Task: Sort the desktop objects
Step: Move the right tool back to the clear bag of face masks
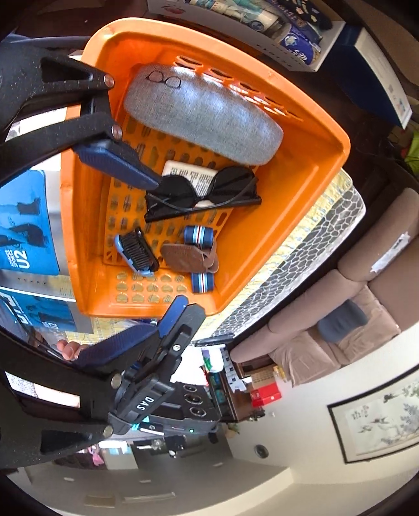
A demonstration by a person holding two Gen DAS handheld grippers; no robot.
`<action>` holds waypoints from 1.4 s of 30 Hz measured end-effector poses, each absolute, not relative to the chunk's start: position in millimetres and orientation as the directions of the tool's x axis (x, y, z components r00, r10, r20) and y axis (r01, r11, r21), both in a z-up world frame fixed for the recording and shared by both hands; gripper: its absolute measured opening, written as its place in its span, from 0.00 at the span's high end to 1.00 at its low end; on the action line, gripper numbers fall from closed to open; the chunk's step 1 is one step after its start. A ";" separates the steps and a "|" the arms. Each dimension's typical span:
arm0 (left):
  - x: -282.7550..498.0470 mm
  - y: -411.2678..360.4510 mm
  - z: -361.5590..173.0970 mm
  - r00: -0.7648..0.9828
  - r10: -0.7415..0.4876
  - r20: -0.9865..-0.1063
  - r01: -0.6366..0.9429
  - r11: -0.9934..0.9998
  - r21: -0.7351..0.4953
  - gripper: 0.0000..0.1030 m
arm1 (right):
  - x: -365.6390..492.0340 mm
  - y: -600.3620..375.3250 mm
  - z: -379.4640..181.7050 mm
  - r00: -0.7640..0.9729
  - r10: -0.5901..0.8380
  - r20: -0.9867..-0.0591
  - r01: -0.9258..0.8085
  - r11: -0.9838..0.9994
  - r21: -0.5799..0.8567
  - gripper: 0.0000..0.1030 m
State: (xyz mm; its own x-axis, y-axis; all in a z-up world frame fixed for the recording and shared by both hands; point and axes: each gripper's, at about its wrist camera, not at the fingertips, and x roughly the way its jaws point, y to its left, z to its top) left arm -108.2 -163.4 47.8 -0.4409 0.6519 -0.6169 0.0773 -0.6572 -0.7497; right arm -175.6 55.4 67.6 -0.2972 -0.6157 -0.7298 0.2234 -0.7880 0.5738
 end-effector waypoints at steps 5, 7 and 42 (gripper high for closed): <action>-102.5 -145.5 62.2 -0.442 0.645 -0.623 0.064 -0.670 -0.739 0.00 | -156.7 83.1 76.8 -0.326 -0.577 -0.749 0.220 -0.817 0.533 0.11; -101.6 -137.8 65.1 -0.434 0.645 -0.630 0.062 -0.676 -0.735 0.00 | -149.7 93.1 79.8 -0.339 -0.561 -0.756 0.216 -0.828 0.517 0.06; -108.6 117.8 81.3 -0.273 0.526 -0.805 -0.242 -0.848 -0.472 0.00 | -82.0 329.0 82.1 -0.499 -0.342 -0.796 0.082 -0.933 0.350 0.00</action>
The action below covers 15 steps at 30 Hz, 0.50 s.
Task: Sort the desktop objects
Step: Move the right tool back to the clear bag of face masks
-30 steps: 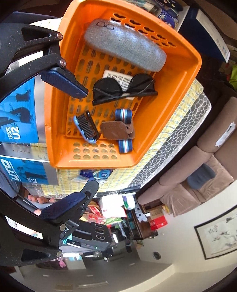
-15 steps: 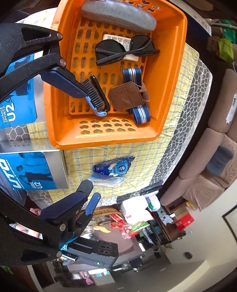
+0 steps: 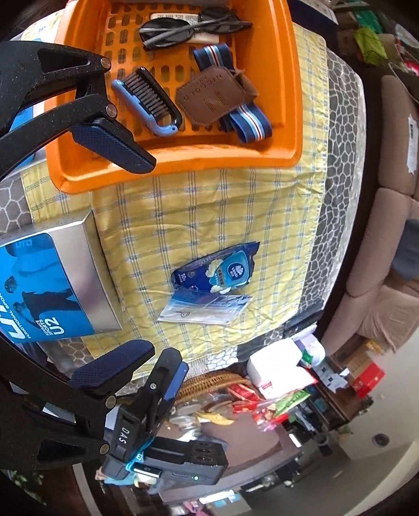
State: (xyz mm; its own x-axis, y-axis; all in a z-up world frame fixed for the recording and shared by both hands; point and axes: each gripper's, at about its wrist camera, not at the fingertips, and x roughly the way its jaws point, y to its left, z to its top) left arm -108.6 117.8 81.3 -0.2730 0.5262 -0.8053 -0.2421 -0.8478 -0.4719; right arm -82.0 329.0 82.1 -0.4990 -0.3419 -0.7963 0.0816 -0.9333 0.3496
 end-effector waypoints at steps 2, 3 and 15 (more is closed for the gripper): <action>-112.8 137.6 74.1 -0.247 0.523 -0.816 -0.270 -0.846 -0.460 0.00 | -83.7 350.1 73.4 -0.501 -0.341 -0.795 0.043 -0.928 0.371 0.00; -114.6 147.5 69.5 -0.235 0.519 -0.822 -0.284 -0.845 -0.452 0.00 | -84.7 360.4 68.1 -0.501 -0.339 -0.796 0.024 -0.925 0.379 0.00; -142.5 246.8 3.0 -0.125 0.445 -0.887 -0.399 -0.841 -0.366 0.00 | -93.8 436.8 -4.6 -0.494 -0.358 -0.793 -0.127 -0.872 0.473 0.09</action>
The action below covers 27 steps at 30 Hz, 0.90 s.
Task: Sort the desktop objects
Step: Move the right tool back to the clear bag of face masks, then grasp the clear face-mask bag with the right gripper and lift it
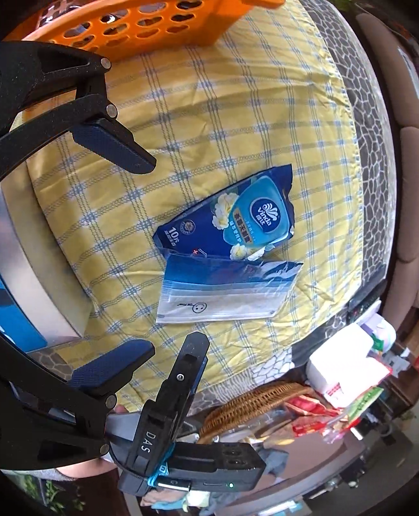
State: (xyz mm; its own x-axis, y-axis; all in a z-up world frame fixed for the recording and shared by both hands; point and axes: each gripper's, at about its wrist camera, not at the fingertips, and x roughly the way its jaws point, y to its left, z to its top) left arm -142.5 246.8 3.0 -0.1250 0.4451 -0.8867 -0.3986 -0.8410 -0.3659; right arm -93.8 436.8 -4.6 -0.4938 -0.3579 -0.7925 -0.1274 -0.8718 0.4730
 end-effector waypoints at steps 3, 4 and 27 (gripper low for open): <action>-149.6 259.9 -9.7 -0.110 0.432 -0.895 -0.408 -0.841 -0.356 0.00 | -96.3 450.0 -17.2 -0.505 -0.360 -0.784 -0.159 -0.854 0.495 0.12; -151.0 263.9 -13.7 -0.105 0.426 -0.899 -0.414 -0.840 -0.350 0.00 | -96.5 453.6 -20.6 -0.509 -0.359 -0.782 -0.170 -0.849 0.501 0.12; -156.2 276.6 -41.6 -0.032 0.434 -0.901 -0.435 -0.817 -0.378 0.59 | -105.5 432.3 -47.7 -0.483 -0.467 -0.741 -0.111 -0.806 0.581 0.82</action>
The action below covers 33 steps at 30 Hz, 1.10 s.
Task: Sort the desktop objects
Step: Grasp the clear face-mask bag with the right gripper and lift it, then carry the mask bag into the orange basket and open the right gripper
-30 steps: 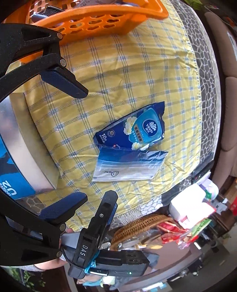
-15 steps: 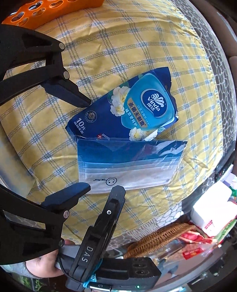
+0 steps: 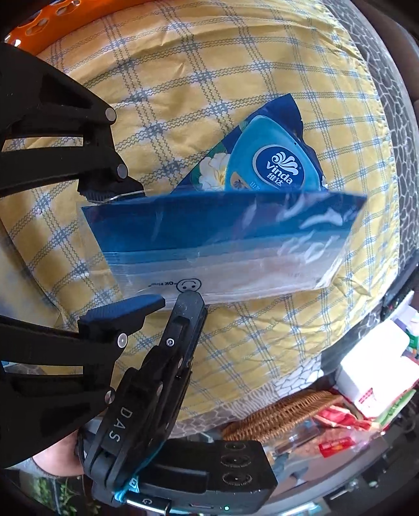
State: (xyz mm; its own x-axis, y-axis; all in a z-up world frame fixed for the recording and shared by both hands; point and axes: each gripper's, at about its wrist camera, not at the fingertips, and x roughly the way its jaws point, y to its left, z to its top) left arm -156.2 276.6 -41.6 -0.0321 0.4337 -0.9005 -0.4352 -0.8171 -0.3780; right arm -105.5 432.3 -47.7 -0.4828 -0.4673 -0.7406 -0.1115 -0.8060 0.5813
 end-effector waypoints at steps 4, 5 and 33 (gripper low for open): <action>-154.6 265.3 -35.6 -0.025 0.500 -0.866 -0.404 -0.797 -0.449 0.74 | -104.2 428.1 -40.9 -0.493 -0.505 -0.709 -0.078 -0.786 0.613 0.82; -154.0 261.4 -32.8 -0.027 0.516 -0.856 -0.399 -0.791 -0.465 0.77 | -103.8 425.8 -39.4 -0.491 -0.512 -0.705 -0.067 -0.785 0.616 0.82; -126.0 129.3 81.3 -0.148 0.857 -0.493 -0.337 -0.513 -0.790 0.84 | -78.8 335.9 51.0 -0.554 -0.641 -0.531 0.132 -0.697 0.705 0.72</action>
